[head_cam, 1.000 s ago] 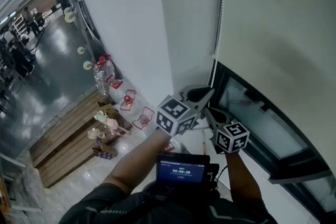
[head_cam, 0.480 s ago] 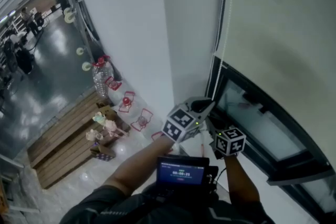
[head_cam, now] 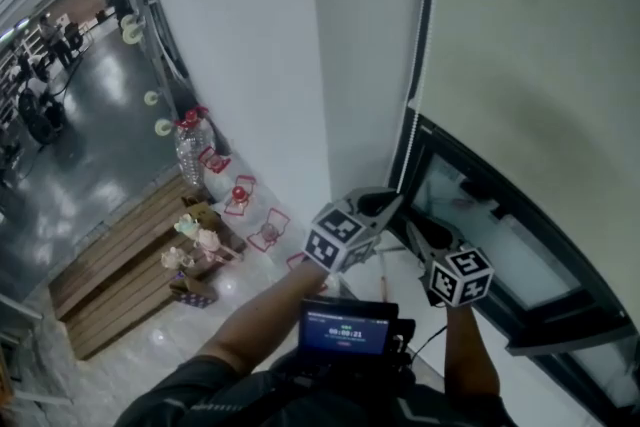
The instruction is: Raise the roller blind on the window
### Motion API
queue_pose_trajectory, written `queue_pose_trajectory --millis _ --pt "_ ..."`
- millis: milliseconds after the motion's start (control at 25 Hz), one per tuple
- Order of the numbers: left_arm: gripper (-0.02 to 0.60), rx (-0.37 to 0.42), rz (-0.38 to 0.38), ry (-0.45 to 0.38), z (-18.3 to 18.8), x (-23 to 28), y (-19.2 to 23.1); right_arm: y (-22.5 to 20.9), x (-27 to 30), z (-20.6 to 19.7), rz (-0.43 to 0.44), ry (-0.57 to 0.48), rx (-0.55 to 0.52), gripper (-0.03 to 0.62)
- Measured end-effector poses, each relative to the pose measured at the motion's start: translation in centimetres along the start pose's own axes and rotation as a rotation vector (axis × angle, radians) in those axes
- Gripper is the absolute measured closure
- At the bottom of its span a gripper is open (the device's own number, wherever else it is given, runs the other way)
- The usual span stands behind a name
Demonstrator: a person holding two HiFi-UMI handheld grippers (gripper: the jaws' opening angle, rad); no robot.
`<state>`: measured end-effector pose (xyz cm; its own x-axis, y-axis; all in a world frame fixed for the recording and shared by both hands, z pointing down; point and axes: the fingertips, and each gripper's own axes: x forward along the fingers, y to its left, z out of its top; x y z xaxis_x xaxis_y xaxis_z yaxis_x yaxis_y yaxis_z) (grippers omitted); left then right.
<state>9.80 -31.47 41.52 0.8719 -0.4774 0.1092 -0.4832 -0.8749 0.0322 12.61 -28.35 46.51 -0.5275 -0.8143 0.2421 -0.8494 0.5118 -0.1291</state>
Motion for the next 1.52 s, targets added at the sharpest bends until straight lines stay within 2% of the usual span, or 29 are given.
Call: queue_pose_trajectory --millis 120,280,480,600,640,680,840,1160,1360,1520 --pt "0.586 -0.002 -0.006 -0.005 0.1 0.3 -0.2 0.1 -1.5 5.8 0.023 -0.132 -0.022 0.492" --pt "0.586 -0.034 -0.033 -0.008 0.1 0.9 -0.8 2.3 -2.4 13.9 0.108 -0.306 -0.056 0.493" --pt "0.586 -0.036 -0.057 -0.01 0.3 1.0 -1.9 3.2 -1.8 19.7 0.068 -0.37 -0.16 0.493" --pt "0.586 -0.026 -0.062 -0.007 0.4 0.9 -2.2 4.1 -1.8 21.8 0.115 -0.41 -0.185 0.511" --pt "0.586 -0.024 -0.062 -0.005 0.4 0.9 -2.2 4.3 -1.7 22.1 0.122 -0.413 -0.184 0.56" --pt "0.586 -0.022 -0.06 -0.004 0.4 0.8 -2.1 4.3 -1.6 22.3 0.127 -0.41 -0.178 0.58" --pt "0.586 -0.021 -0.054 0.0 0.0 0.8 -1.6 4.2 -1.0 21.9 0.152 -0.408 -0.147 0.58" --pt "0.586 -0.017 -0.063 0.013 -0.3 0.7 -1.9 4.0 -0.4 21.5 0.133 -0.392 -0.158 0.583" --pt "0.586 -0.073 -0.061 0.062 -3.5 0.8 -0.9 3.5 0.9 18.6 0.111 -0.329 -0.13 0.583" --pt "0.586 -0.067 -0.05 0.115 -5.7 0.9 -0.7 3.3 1.7 16.4 0.114 -0.284 -0.115 0.583"
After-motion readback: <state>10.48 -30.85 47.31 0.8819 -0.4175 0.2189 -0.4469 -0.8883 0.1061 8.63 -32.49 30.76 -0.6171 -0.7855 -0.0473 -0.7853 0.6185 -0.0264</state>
